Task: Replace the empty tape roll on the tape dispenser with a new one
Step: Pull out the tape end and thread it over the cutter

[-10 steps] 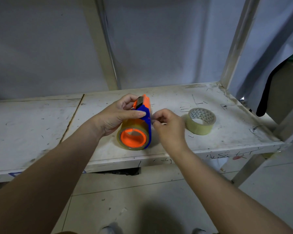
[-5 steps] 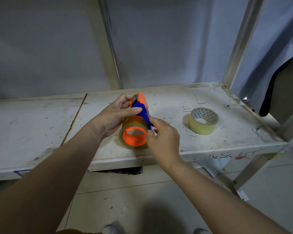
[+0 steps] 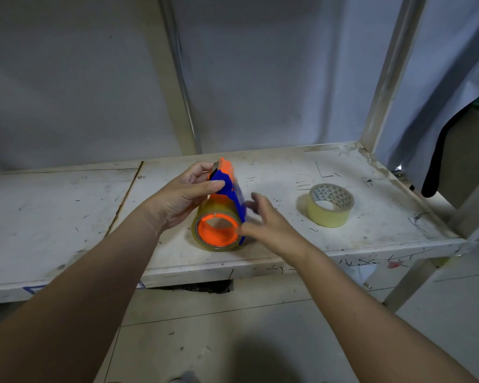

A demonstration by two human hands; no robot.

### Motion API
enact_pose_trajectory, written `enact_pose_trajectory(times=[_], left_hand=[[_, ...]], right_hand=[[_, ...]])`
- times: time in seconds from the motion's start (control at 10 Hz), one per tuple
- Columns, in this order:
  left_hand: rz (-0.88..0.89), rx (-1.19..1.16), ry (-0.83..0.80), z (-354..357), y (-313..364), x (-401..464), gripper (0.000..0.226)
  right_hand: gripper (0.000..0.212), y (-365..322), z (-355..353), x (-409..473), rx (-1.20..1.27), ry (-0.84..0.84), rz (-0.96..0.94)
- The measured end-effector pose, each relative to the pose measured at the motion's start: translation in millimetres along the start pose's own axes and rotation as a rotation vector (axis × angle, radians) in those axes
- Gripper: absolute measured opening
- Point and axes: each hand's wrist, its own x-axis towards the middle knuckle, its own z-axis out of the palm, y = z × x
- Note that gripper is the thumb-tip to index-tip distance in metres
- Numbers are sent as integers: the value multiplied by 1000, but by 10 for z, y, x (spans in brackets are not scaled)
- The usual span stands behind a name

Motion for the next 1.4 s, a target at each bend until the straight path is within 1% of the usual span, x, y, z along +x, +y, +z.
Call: enact_pose_trajectory(times=[0.1, 0.2, 0.3, 0.4, 0.5, 0.6, 0.7, 0.8, 0.9, 1.1, 1.2, 1.3, 1.4], left_hand=[[19, -40, 15, -12, 13, -5, 84], [-30, -12, 69, -12, 32, -26, 85], [-111, 117, 225, 56, 39, -75, 62], [-154, 199, 480, 138, -126, -142, 67], [-219, 126, 561, 237, -363, -215, 54], [-230, 81, 617, 297, -478, -229, 29], [-219, 73, 673, 335, -479, -208, 22], [-219, 94, 706, 357, -497, -188, 23], [-206, 139, 729, 355, -551, -154, 27], [-156, 331, 762, 422, -574, -144, 26], [-131, 396, 776, 457, -573, -153, 23], [-127, 422, 765, 478, -584, -165, 32], [-101, 436, 760, 475, -603, -184, 30]], right_hand=[[67, 86, -29, 58, 27, -50, -79], [57, 130, -59, 122, 75, 19, -121], [58, 141, -79, 162, 92, 135, -104], [53, 172, -71, 225, 134, 237, -28], [52, 207, -45, 289, 197, 287, 101], [53, 199, -38, 310, 258, 237, 177], [55, 205, -24, 351, 198, 205, 175], [58, 208, 30, 388, -249, 293, 52], [57, 220, 57, 383, -518, 352, -1], [61, 254, 94, 392, -548, 346, -17], [58, 230, 92, 364, -540, 309, -9], [54, 224, 87, 349, -519, 288, 19], [55, 180, 75, 355, -464, 312, 36]])
